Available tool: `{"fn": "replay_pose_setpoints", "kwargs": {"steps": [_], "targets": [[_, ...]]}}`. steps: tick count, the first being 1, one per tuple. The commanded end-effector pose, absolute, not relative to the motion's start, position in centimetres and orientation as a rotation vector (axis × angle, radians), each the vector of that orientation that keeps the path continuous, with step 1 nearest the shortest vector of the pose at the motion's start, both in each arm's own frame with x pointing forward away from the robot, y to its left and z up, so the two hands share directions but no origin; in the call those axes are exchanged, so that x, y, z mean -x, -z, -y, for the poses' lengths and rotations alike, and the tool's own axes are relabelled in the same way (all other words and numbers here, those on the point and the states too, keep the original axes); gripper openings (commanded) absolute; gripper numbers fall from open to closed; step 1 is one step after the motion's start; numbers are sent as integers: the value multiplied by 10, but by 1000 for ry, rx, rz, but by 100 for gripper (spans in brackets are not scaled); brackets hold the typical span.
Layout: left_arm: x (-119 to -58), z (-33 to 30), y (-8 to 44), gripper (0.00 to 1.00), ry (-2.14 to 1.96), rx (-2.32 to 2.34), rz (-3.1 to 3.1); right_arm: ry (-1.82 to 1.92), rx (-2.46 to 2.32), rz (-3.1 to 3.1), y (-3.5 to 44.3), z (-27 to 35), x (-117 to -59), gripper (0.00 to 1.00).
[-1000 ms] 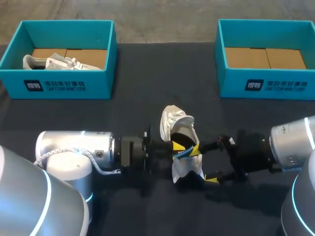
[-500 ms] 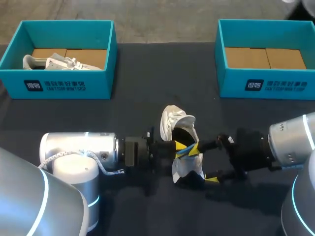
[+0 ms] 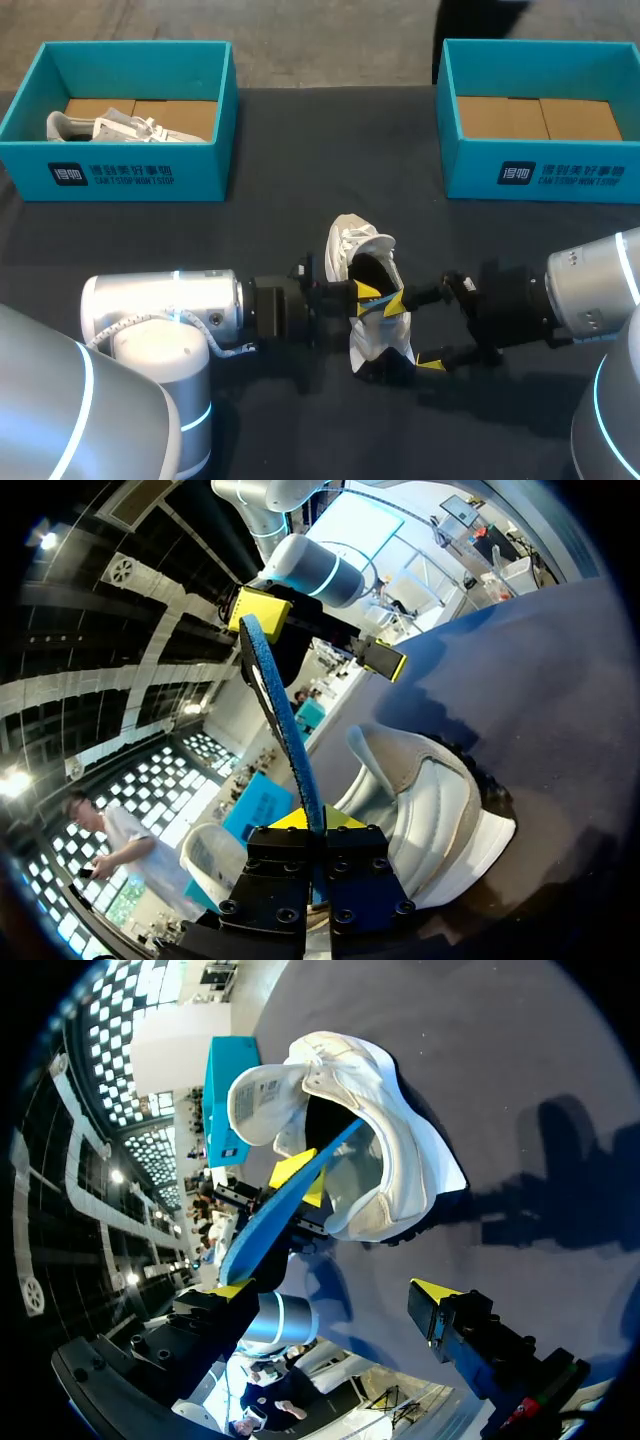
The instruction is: Take the shoe out of the shoebox, open the shoe tongue, remove and reinsert the insole, then place the shoe into the shoebox
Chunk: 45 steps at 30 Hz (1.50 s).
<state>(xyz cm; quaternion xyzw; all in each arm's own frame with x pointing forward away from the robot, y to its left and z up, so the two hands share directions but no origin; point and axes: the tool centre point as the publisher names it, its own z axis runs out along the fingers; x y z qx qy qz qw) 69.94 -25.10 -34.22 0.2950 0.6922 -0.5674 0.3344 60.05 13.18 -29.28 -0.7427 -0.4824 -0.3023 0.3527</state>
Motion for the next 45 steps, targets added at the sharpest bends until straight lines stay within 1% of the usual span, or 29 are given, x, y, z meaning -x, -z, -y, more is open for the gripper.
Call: {"fn": "replay_pose_setpoints", "kwargs": {"steps": [1,11,18,24,36,44,45], "targets": [[-698,250,340,0,1476,-784,-1829,777,1928,1249,292,-135,-601,100],[-685,244,340,0,1504,-880,-1804,777,1928,1249,292,-135,-601,100],[-683,244,340,0,1449,-965,-1757,777,1928,1249,292,-135,-601,100],[-694,250,347,0,1327,-1045,-1736,777,1928,1249,292,-135,-601,100],[-705,253,355,0,1295,-1023,-1785,777,1928,1249,292,-135,-601,100],[-700,250,352,0,1311,-1016,-1782,777,1928,1249,292,-135,-601,100],[-699,250,351,11,1321,-1014,-1782,777,1928,1249,292,-135,-601,100]]}}
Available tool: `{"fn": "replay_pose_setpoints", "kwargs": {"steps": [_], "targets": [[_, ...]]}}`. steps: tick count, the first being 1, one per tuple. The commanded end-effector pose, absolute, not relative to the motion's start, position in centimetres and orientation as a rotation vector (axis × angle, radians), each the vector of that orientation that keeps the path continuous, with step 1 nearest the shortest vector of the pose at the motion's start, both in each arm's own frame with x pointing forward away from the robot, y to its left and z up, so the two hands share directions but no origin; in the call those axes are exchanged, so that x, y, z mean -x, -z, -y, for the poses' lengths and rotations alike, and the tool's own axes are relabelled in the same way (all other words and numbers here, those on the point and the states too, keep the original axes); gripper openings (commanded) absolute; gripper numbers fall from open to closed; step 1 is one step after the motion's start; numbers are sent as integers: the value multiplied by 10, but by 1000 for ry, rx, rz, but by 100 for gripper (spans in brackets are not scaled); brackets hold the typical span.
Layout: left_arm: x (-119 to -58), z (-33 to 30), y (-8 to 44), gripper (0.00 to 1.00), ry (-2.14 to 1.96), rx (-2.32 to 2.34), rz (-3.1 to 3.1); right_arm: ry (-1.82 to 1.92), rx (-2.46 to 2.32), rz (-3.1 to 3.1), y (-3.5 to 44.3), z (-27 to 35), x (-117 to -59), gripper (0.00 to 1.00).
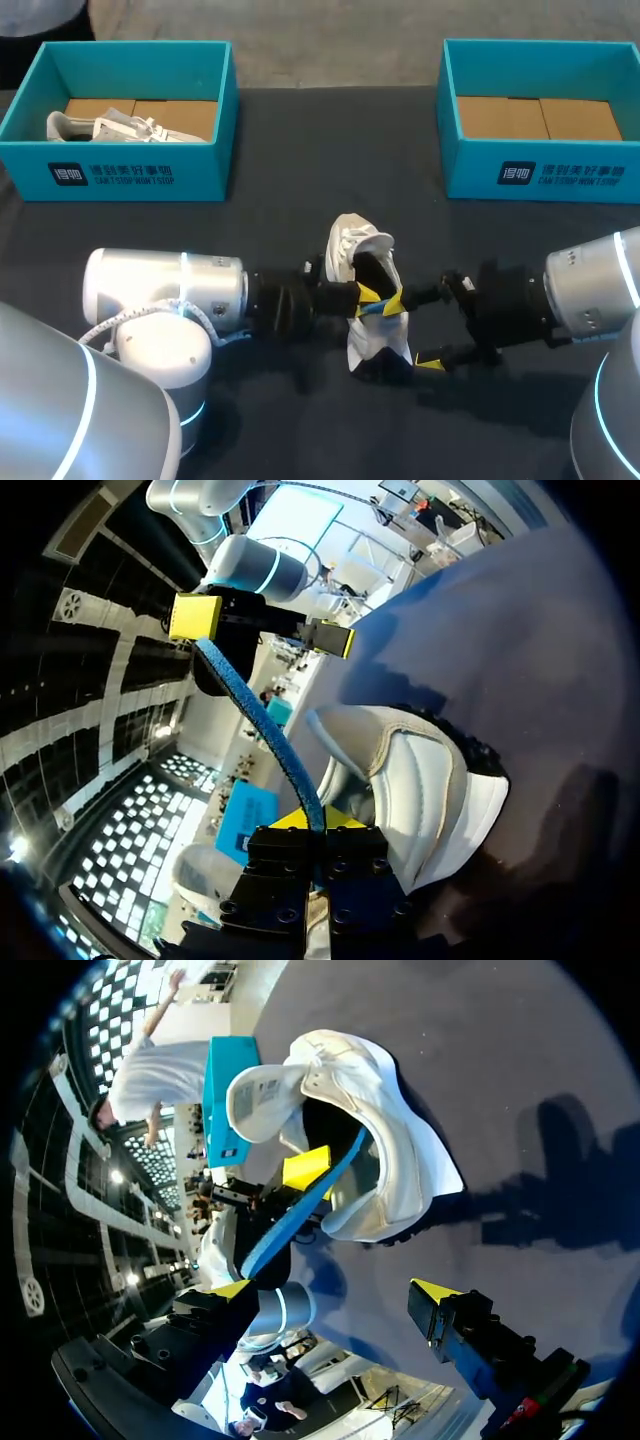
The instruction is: Take the shoe out of the shoebox, open the shoe tongue, remove and reinsert the insole, then place the shoe into the shoebox
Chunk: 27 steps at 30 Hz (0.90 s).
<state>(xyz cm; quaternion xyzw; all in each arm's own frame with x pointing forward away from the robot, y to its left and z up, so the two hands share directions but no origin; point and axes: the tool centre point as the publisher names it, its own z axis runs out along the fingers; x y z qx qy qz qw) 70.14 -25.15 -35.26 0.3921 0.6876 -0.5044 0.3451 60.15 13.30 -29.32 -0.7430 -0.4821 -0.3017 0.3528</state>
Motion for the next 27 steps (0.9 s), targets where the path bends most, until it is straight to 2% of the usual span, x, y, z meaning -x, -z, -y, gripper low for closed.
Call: {"fn": "replay_pose_setpoints", "kwargs": {"steps": [1,4,11,14,19,20,21,22,27], "targets": [[-697,249,350,26,1326,-1012,-1781,777,1928,1249,292,-135,-601,100],[-694,247,345,32,1349,-993,-1774,777,1928,1249,292,-135,-601,100],[-687,240,332,32,1434,-927,-1768,777,1928,1249,292,-135,-601,100],[-684,237,328,23,1458,-914,-1770,777,1928,1249,292,-135,-601,100],[-679,235,327,24,1464,-937,-1770,777,1928,1249,292,-135,-601,100],[-678,235,327,16,1460,-949,-1768,777,1928,1249,292,-135,-601,100],[-678,235,328,5,1460,-949,-1768,777,1928,1249,292,-135,-601,100],[-678,236,329,0,1456,-961,-1766,777,1928,1249,292,-135,-601,100],[-677,240,338,0,1428,-1001,-1749,777,1928,1249,292,-135,-601,100]]}}
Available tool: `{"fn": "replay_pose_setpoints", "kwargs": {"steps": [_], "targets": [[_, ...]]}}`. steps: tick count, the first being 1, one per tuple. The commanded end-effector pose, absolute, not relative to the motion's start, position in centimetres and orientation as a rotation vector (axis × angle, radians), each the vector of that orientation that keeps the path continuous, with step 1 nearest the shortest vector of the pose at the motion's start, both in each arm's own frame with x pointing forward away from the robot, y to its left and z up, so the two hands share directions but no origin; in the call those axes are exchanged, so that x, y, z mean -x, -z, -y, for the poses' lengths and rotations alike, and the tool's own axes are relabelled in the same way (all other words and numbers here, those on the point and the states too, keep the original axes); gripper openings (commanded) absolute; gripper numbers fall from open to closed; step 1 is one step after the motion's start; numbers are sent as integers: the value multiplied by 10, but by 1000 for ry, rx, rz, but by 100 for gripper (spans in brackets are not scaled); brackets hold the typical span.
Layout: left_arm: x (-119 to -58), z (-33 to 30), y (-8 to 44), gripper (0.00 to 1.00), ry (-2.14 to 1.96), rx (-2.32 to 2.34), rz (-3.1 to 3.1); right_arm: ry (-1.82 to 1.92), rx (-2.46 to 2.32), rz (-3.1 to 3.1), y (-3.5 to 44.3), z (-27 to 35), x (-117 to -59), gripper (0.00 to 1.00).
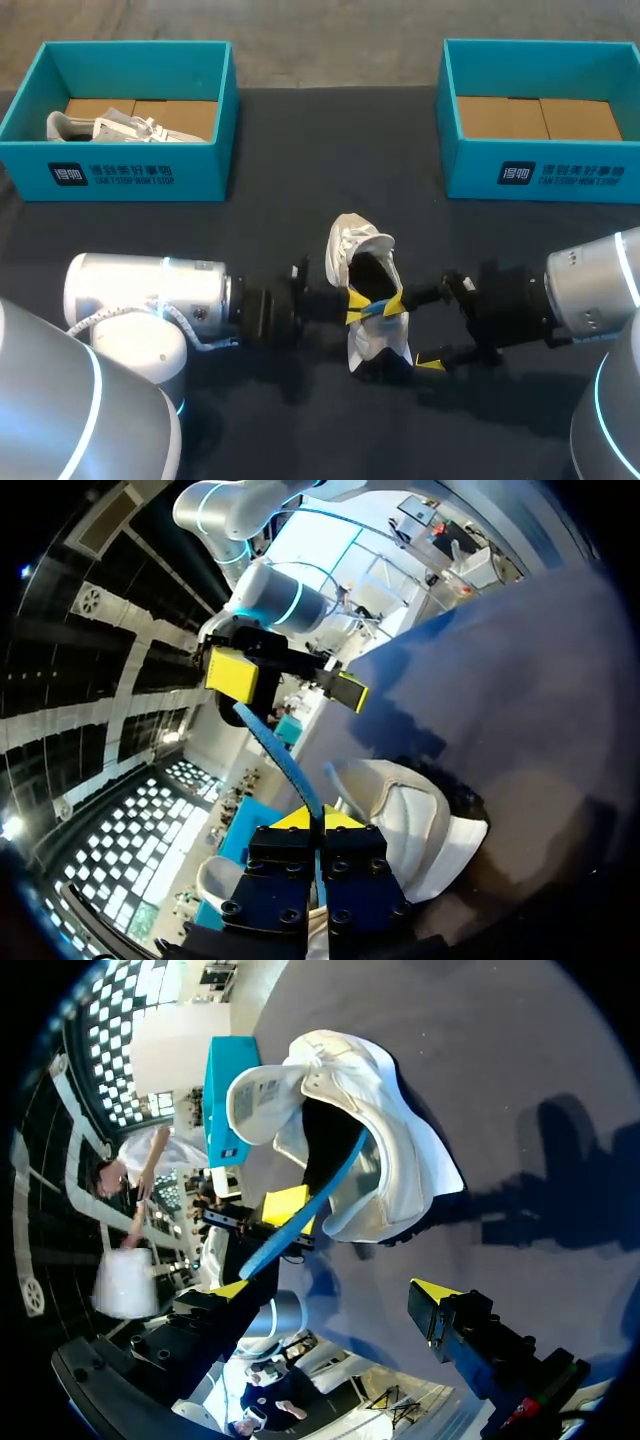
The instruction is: Take the shoe out of the shoebox, open the shoe tongue, remove and reinsert the insole, then place the shoe into the shoebox
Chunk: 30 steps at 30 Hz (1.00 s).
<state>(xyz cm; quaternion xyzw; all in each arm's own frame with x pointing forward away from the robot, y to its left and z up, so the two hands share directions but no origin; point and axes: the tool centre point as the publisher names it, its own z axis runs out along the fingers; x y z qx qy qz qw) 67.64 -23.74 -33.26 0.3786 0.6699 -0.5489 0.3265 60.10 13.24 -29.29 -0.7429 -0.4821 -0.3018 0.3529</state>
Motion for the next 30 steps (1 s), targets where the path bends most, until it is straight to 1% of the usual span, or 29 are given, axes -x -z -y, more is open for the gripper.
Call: {"fn": "replay_pose_setpoints", "kwargs": {"steps": [1,13,24,30], "targets": [[-678,241,339,0,1422,-1005,-1747,777,1928,1249,292,-135,-601,100],[-697,246,350,0,1317,-1036,-1732,777,1928,1249,292,-135,-601,100],[-709,249,362,0,1281,-1035,-1765,777,1928,1249,292,-135,-601,100],[-708,248,358,0,1318,-1014,-1763,777,1928,1249,292,-135,-601,100]]}}
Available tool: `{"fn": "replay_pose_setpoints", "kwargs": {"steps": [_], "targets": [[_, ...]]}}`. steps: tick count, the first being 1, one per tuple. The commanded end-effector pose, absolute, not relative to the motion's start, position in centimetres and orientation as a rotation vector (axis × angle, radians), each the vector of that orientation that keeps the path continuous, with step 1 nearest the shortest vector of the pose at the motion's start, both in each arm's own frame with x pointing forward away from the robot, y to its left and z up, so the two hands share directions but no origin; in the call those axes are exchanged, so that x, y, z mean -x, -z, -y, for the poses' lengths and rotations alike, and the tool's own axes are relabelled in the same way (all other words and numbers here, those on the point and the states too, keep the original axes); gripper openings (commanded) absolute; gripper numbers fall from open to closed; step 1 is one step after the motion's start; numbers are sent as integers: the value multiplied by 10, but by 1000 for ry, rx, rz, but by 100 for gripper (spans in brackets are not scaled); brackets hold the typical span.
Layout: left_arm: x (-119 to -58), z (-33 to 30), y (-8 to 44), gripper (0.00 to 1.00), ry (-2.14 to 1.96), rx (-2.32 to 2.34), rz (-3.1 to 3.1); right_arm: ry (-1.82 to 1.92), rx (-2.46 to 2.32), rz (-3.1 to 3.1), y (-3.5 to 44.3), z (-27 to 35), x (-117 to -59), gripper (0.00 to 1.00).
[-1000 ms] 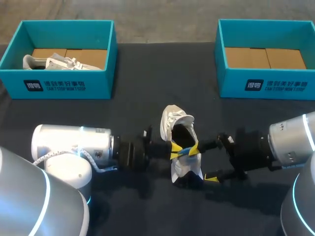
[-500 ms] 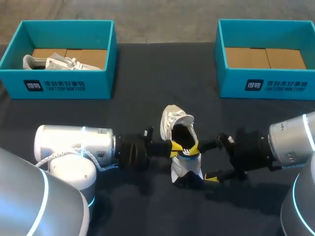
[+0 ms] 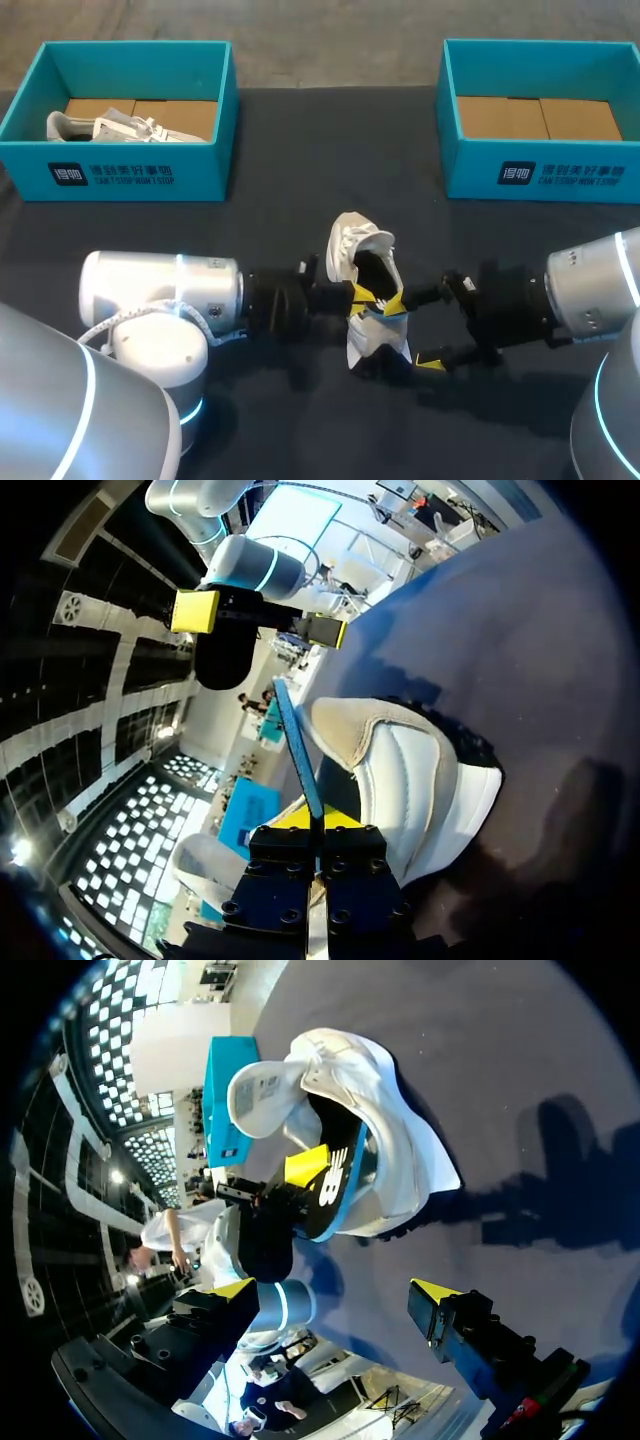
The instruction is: Take the shoe out of the shoebox, open the shoe tongue, remove and reinsert the insole, then place the shoe into the shoebox
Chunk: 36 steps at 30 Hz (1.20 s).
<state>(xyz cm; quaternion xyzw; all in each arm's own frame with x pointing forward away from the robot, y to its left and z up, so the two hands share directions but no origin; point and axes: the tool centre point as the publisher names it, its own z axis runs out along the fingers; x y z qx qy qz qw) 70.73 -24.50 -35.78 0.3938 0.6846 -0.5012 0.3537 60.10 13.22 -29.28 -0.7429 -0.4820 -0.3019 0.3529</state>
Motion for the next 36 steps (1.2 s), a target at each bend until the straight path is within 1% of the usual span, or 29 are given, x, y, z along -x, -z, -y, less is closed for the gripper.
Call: {"fn": "replay_pose_setpoints", "kwargs": {"steps": [1,3,5,6,7,12,14,16,20,21,22,36], "targets": [[-707,247,357,0,1323,-1015,-1761,777,1928,1249,292,-135,-601,100],[-705,246,355,0,1339,-1011,-1758,777,1928,1249,292,-135,-601,100],[-704,245,353,31,1351,-1008,-1755,777,1928,1249,292,-135,-601,100],[-703,244,351,35,1358,-1002,-1754,777,1928,1249,292,-135,-601,100],[-702,243,350,36,1362,-1000,-1751,777,1928,1249,292,-135,-601,100],[-696,240,341,34,1383,-992,-1742,777,1928,1249,292,-135,-601,100],[-693,239,337,24,1391,-984,-1740,777,1928,1249,292,-135,-601,100],[-688,239,333,20,1407,-983,-1735,777,1928,1249,292,-135,-601,100],[-683,241,328,18,1433,-1004,-1729,777,1928,1249,292,-135,-601,100],[-682,242,328,3,1436,-1016,-1725,777,1928,1249,292,-135,-601,100],[-682,243,329,0,1439,-1018,-1727,777,1928,1249,292,-135,-601,100],[-695,236,344,0,1434,-1018,-1744,777,1928,1249,292,-135,-601,100]]}}
